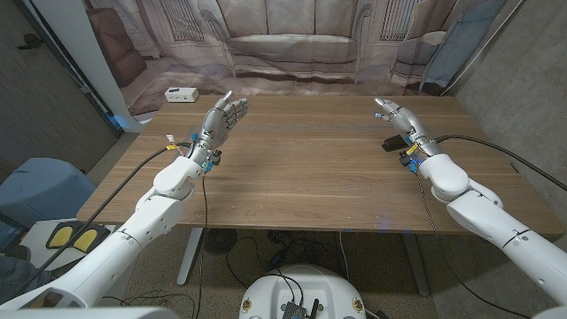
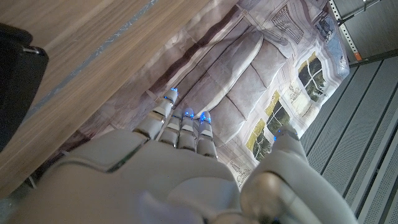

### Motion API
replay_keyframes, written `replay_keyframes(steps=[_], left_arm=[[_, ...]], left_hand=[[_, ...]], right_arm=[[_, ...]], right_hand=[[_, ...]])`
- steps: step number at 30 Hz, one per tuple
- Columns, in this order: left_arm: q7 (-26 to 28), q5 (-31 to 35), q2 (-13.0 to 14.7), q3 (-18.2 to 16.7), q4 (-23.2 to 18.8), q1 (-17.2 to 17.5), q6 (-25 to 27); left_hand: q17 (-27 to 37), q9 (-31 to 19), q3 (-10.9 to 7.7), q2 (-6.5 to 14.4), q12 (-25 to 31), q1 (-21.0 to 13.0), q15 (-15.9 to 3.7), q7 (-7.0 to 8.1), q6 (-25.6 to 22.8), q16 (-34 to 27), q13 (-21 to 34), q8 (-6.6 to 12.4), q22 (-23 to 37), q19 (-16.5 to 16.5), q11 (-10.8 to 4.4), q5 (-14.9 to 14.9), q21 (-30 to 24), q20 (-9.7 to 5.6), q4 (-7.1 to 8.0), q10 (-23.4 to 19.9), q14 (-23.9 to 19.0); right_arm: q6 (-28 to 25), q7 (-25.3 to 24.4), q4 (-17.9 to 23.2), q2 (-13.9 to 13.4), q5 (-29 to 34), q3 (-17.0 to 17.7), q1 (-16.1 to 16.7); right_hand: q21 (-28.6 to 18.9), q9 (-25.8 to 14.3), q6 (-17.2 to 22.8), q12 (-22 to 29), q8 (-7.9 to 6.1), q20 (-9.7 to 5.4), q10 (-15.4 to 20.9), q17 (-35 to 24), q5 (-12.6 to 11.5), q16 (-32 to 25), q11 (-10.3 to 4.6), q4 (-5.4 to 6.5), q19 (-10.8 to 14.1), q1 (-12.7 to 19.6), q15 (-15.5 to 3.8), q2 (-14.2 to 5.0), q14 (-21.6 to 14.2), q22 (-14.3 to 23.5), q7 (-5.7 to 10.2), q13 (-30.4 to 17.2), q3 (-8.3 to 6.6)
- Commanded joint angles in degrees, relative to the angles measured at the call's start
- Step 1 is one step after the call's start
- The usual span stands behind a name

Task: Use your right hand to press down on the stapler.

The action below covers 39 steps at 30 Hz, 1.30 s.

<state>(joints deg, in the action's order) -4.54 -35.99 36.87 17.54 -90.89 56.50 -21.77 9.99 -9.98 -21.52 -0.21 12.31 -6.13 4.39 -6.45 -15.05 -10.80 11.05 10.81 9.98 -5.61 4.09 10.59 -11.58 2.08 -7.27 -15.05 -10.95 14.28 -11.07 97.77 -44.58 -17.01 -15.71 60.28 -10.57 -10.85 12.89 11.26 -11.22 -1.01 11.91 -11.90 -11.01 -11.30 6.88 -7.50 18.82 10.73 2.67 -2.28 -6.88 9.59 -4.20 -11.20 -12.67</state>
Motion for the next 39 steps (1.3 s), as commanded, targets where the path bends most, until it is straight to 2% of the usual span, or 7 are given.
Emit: replay_keyframes(steps=[1, 5, 19, 27, 34, 39], left_arm=[[-1.63, -1.11, -0.78, 0.48, 0.74, -0.63, -0.76], [-2.0, -1.12, -0.9, 0.61, 1.04, -0.87, -1.01], [-0.88, -1.23, -0.92, 0.11, 0.11, 0.04, -1.1], [-1.73, -1.45, -0.48, -0.1, 0.25, 0.03, -1.41], [-2.85, -1.73, -0.08, -0.18, 1.1, -0.67, -1.35], [-3.01, -2.67, -0.52, -0.67, 1.62, -0.6, -1.88]], left_hand=[[0.28, -0.24, -0.04, 0.3, -0.03, -0.17, -0.32, 0.25, -0.57, 0.07, 0.26, 0.11, 0.26, -0.11, 0.27, -0.11, -0.02, -0.18, -0.26, -0.44, -0.05], [0.28, -0.24, -0.07, 0.35, -0.06, -0.23, -0.32, 0.26, -0.57, 0.09, 0.26, 0.09, 0.26, -0.06, 0.26, -0.12, 0.02, -0.11, -0.29, -0.37, 0.0], [0.27, -0.24, -0.16, 0.49, -0.08, -0.39, -0.28, 0.33, -0.65, 0.13, 0.26, 0.07, 0.25, 0.12, 0.24, -0.13, 0.14, 0.08, -0.33, -0.38, 0.17], [0.27, -0.24, -0.21, 0.56, -0.06, -0.47, -0.28, 0.34, -0.7, 0.16, 0.26, 0.07, 0.25, 0.26, 0.1, -0.14, 0.2, 0.14, -0.36, -0.45, 0.28], [0.27, -0.24, -0.25, 0.64, -0.08, -0.54, -0.24, 0.3, -0.73, 0.16, 0.26, 0.07, 0.25, 0.33, 0.2, -0.15, 0.24, 0.22, -0.37, -0.43, 0.31], [0.26, -0.24, -0.31, 0.74, -0.1, -0.62, -0.27, 0.3, -0.81, 0.16, 0.26, 0.08, 0.25, 0.41, 0.04, -0.16, 0.27, 0.26, -0.39, -0.39, 0.37]], right_arm=[[3.13, 2.07, -0.67, 2.8, -3.68, -0.19, 0.73], [3.29, 2.16, -0.51, 2.99, -3.91, -0.29, 1.09], [5.55, 4.85, -1.14, 4.43, -8.05, -0.33, 1.99], [6.54, 9.19, -3.08, 5.7, -12.78, -1.2, 1.3], [6.63, 10.59, -4.46, 7.03, -14.02, -2.56, 0.37], [8.06, 12.15, -6.09, 7.91, -14.42, -3.36, -0.5]], right_hand=[[-0.36, -0.12, 0.17, 0.2, -0.11, 0.03, 0.51, -0.33, 0.13, -0.33, 0.42, -0.03, 0.42, 0.16, 0.29, 0.28, -0.38, 0.21, -0.54, -0.12, 0.21], [-0.42, -0.16, 1.08, 0.23, -0.47, 0.08, 0.56, -0.34, 0.14, -0.38, 0.53, -0.01, 0.55, 0.18, 0.42, 0.22, -0.42, 0.2, -0.9, -0.12, 0.22], [-0.73, -0.19, 0.04, 0.2, -0.08, -0.03, 0.48, -0.32, 0.08, -0.6, 0.36, 0.03, 1.5, 0.4, 0.27, -0.24, -1.02, 0.22, -0.66, -0.11, -0.03], [-0.62, -0.19, 0.02, 0.19, -0.08, 0.16, 0.43, -0.35, 0.13, -0.57, 0.52, 0.1, 1.27, 0.22, 0.45, -0.09, -0.93, 0.22, -0.68, -0.1, 0.1], [-0.12, -0.17, -0.7, 0.0, 0.14, 0.52, -0.12, -0.39, 0.21, -0.23, 0.69, 0.21, -0.12, -0.15, 0.7, 0.29, 0.08, 0.24, -0.01, -0.09, 0.39], [-0.22, -0.13, -0.2, 0.15, -0.05, 0.43, 0.22, -0.45, 0.26, -0.34, 0.7, 0.4, -0.02, -0.58, 0.62, 0.45, -0.03, 0.25, -0.48, -0.06, 0.63]])
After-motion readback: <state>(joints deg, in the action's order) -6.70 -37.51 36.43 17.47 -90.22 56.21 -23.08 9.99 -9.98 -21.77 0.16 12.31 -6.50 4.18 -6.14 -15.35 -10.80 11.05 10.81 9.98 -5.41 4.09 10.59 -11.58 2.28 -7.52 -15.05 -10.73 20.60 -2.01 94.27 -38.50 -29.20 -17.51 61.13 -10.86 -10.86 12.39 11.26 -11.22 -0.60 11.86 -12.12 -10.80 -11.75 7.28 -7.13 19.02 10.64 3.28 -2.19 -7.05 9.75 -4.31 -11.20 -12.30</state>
